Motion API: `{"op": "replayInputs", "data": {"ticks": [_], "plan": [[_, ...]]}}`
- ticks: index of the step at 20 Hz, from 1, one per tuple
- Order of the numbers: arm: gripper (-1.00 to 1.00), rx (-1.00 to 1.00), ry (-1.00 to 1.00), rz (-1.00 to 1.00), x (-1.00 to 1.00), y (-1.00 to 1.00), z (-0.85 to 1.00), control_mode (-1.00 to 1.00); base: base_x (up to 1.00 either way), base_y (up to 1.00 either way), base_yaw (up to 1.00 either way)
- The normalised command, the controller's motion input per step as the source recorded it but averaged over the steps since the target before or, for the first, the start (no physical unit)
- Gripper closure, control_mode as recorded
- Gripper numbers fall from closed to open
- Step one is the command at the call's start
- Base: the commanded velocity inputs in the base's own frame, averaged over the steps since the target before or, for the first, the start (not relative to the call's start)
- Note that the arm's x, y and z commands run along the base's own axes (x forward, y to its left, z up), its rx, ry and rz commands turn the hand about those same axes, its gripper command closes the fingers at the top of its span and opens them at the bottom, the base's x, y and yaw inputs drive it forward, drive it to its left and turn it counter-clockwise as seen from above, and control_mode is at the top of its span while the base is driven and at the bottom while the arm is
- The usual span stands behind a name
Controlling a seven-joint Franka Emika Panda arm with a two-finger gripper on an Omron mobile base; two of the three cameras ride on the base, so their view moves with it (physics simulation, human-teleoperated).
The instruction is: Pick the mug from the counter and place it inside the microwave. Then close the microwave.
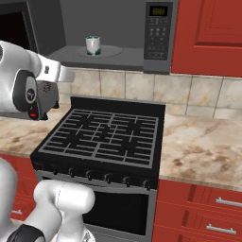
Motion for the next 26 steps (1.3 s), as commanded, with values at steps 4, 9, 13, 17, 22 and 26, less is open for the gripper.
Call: {"op": "replayInputs", "data": {"ticks": [4,9,13,17,22,26], "plan": [[-1.0,0.0,-0.12,0.06,-0.63,0.16,0.11,-1.0,0.0,0.0,0.0],[-1.0,0.0,-0.12,0.1,-0.76,0.24,0.04,-1.0,0.0,0.0,0.0],[-1.0,0.0,-0.05,0.09,-0.7,0.18,0.06,-1.0,0.0,0.0,0.0],[-1.0,0.0,0.0,0.03,-0.56,0.14,0.01,-1.0,0.0,0.0,0.0],[-1.0,0.0,-0.06,0.0,-0.61,0.0,0.0,-1.0,0.0,0.0,0.0],[-1.0,0.0,-0.08,0.0,-0.62,0.01,0.07,-1.0,0.0,0.0,0.0]]}}
